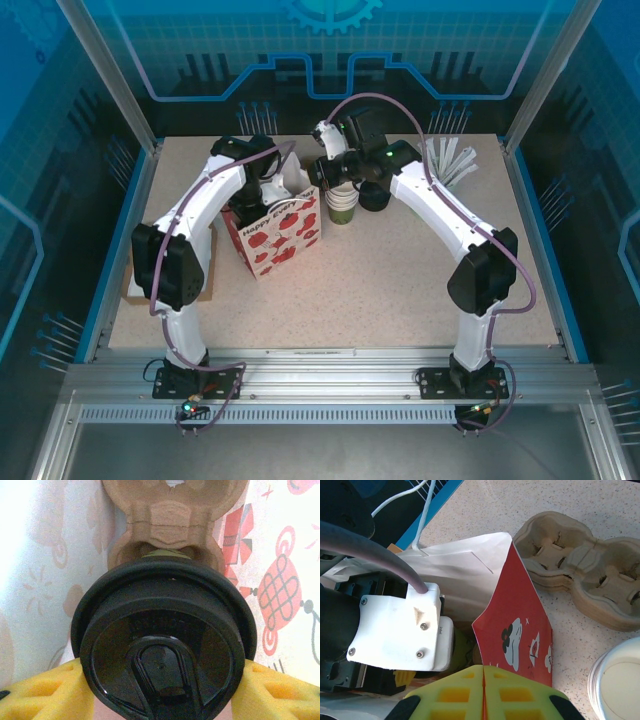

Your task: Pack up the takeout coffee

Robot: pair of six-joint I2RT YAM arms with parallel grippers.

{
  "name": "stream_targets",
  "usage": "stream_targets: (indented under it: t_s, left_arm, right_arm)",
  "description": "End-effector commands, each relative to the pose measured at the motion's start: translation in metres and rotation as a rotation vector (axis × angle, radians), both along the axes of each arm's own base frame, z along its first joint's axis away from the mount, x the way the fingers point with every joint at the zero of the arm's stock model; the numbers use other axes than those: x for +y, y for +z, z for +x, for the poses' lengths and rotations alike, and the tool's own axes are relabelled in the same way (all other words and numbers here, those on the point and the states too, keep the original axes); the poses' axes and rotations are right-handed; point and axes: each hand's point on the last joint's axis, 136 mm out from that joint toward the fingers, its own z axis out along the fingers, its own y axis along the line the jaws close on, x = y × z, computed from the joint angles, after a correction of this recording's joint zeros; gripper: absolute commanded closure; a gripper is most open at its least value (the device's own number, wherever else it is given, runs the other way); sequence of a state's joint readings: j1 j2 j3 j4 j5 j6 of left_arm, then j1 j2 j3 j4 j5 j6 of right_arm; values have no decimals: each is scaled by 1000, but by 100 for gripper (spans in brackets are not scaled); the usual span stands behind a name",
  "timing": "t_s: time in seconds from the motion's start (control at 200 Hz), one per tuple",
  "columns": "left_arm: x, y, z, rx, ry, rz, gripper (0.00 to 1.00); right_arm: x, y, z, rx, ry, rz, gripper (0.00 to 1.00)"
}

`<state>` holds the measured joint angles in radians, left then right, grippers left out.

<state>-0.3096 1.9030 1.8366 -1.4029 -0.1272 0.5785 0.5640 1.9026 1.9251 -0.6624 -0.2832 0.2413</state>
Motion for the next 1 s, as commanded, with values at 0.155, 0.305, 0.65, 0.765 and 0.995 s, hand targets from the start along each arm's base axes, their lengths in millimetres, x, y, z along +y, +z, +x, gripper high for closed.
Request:
stream_targets:
  t_s: [0.155,0.305,0.65,0.765,0.995]
  left_arm:
    - [2,12,-3,-26,-5,-16,50]
    - [2,10,-3,-21,-6,-16,50]
    - [1,9,-2,-20,-7,-17,50]
    - [1,8,-2,-16,-9,-17,50]
    - [1,8,-1,-12,-9,-16,50]
  right_arm:
    - [6,6,-5,-15,20,-11,91]
    - [6,6,-5,-15,21,-13,91]
    - [7,5,-5,-15,22,-15,91]
    - [7,5,-5,-14,22,-15,91]
    - [7,5,-5,-16,23,-17,91]
